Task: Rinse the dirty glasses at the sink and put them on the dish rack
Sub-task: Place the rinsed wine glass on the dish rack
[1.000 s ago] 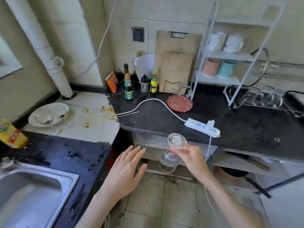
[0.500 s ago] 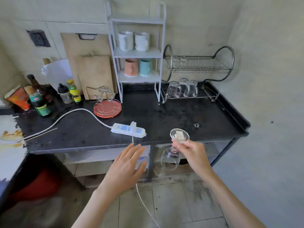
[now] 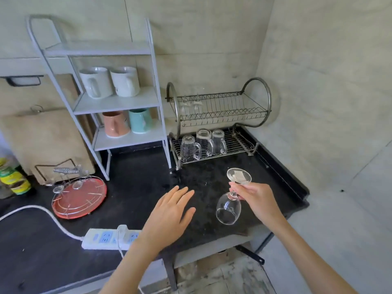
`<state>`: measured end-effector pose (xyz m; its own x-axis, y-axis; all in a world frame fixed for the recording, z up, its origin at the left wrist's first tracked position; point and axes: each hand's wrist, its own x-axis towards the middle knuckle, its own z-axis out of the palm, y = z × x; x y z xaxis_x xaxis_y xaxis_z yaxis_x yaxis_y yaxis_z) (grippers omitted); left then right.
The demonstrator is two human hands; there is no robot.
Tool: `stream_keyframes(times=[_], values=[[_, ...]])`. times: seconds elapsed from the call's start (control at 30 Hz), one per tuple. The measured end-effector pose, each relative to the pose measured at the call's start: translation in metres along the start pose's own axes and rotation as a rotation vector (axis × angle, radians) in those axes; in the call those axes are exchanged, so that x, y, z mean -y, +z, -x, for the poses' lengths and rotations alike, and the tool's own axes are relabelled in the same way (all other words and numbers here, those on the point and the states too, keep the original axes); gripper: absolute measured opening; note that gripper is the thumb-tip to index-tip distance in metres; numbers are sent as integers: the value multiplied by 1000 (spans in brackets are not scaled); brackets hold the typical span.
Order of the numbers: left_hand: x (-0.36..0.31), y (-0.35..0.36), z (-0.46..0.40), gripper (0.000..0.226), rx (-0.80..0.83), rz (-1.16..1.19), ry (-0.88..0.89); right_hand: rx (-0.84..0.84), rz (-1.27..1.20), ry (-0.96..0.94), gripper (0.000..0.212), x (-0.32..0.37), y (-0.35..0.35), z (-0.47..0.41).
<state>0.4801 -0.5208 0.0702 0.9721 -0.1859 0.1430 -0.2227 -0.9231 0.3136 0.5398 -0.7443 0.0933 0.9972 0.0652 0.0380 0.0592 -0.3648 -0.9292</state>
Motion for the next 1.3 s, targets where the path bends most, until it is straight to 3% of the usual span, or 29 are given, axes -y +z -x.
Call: stream_keyframes(times=[0.13, 0.33, 0.5, 0.67, 0.87, 1.3], values=[[19, -22, -90, 79, -30, -48, 36, -8, 20, -49, 22, 31, -7, -82], [35, -47, -209, 51, -17, -126, 53, -62, 48, -182, 8, 70, -19, -193], [45, -43, -267, 51, 19, -212, 29, -71, 95, -244, 19, 82, -20, -281], [52, -17, -288, 52, 83, -239, -91, -59, 39, -233, 20, 74, -5, -368], [48, -5, -295, 52, 44, -318, -204, 37, 122, -163, 41, 52, 21, -431], [46, 6, -294, 51, -15, -342, -242, 169, 187, -223, 28, 34, 36, -451]])
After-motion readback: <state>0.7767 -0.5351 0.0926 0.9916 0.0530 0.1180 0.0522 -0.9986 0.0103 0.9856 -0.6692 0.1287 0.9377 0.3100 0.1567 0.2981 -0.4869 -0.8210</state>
